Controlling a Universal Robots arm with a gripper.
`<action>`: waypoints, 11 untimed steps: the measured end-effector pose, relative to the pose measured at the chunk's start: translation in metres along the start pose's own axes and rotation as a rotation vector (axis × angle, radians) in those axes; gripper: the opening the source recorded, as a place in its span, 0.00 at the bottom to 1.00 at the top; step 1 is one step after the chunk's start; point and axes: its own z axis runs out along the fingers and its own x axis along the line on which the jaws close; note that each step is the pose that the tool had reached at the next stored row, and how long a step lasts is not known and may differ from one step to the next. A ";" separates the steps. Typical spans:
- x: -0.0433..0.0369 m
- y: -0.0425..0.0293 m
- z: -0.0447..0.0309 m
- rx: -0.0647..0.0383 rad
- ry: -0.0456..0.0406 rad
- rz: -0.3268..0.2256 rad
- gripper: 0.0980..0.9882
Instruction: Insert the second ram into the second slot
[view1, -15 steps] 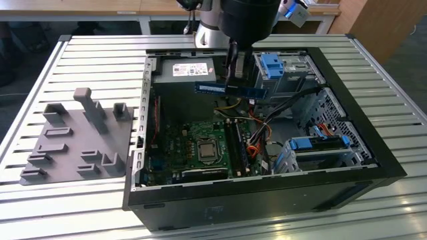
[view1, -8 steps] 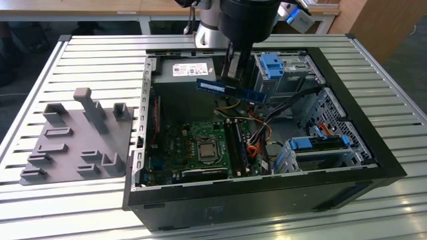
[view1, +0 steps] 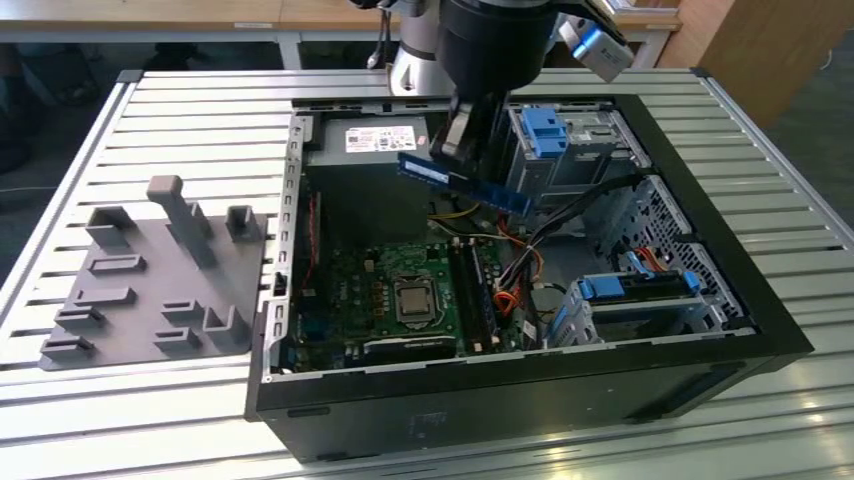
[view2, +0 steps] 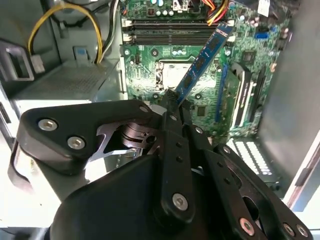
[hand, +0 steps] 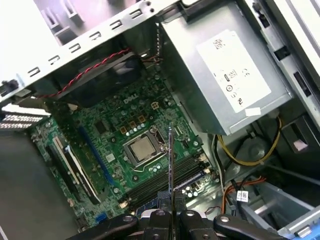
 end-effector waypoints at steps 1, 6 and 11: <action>0.0000 0.0000 0.0003 0.000 -0.0005 0.018 0.04; 0.0000 -0.0001 0.0023 0.001 -0.0038 0.109 0.04; 0.0000 -0.0002 0.0042 0.002 -0.0071 0.199 0.04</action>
